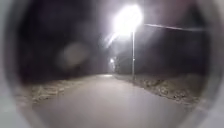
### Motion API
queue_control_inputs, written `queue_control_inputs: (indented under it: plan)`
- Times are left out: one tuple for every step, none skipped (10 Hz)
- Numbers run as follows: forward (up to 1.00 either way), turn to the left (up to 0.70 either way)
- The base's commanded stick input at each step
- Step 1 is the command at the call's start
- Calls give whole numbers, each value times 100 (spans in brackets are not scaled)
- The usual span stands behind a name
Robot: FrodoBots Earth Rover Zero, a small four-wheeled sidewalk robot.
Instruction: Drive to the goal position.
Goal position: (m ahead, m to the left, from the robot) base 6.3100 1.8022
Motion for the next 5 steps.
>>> queue_control_inputs:
  plan:
    - [85,0]
    - [85,0]
    - [85,0]
    - [85,0]
    - [85,0]
